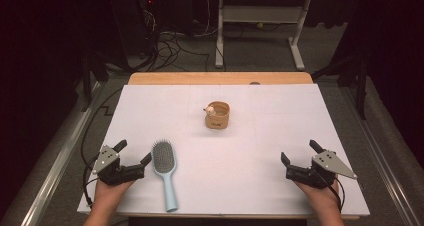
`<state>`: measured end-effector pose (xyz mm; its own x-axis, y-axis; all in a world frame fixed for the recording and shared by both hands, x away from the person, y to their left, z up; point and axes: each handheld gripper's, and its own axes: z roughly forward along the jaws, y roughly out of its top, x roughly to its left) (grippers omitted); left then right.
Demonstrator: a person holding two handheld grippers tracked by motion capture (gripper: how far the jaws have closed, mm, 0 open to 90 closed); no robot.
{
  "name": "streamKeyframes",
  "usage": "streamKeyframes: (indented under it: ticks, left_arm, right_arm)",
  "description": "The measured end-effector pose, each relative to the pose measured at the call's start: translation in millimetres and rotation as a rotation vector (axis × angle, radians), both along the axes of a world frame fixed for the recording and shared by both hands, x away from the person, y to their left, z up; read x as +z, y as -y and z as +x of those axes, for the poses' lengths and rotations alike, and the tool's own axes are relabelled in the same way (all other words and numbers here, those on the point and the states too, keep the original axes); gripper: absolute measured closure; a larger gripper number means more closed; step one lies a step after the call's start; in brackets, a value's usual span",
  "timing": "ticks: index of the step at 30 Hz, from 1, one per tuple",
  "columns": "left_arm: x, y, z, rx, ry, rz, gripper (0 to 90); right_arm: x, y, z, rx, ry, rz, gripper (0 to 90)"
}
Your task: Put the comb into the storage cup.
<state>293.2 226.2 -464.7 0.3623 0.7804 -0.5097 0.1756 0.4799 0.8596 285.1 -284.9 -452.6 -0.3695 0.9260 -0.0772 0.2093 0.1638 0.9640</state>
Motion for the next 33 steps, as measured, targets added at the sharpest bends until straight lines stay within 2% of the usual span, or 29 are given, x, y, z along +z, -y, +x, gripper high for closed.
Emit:
streamKeyframes:
  ticks: [6, 9, 17, 24, 28, 33]
  left_arm:
    - [3.1, -0.4, -0.5, -0.002, -0.003, -0.017, 0.1]
    - [1.7, -0.2, -0.1, -0.009, -0.006, -0.009, 0.1]
    - [6.3, -2.8, -2.2, 0.012, 0.045, -0.017, 0.4]
    - [7.5, -4.6, -1.3, 0.022, 0.043, -0.015, 2.0]
    - [8.0, -4.6, -1.8, 0.013, 0.037, -0.008, 5.4]
    - [8.4, -4.3, -3.2, 0.011, 0.039, 0.002, 15.3]
  right_arm:
    - [0.2, 1.8, -1.1, -0.003, 0.004, 0.003, 0.1]
    - [-0.4, 1.9, -0.3, -0.003, 0.000, 0.001, 0.1]
    - [-0.2, 1.4, -1.4, 0.006, 0.001, -0.001, 0.1]
    - [0.2, 1.5, -1.8, 0.006, 0.003, 0.007, 0.1]
    - [-0.1, 0.0, -1.8, 0.012, 0.001, 0.004, 0.1]
    - [-0.5, -3.3, -1.7, 0.021, -0.001, -0.004, 0.1]
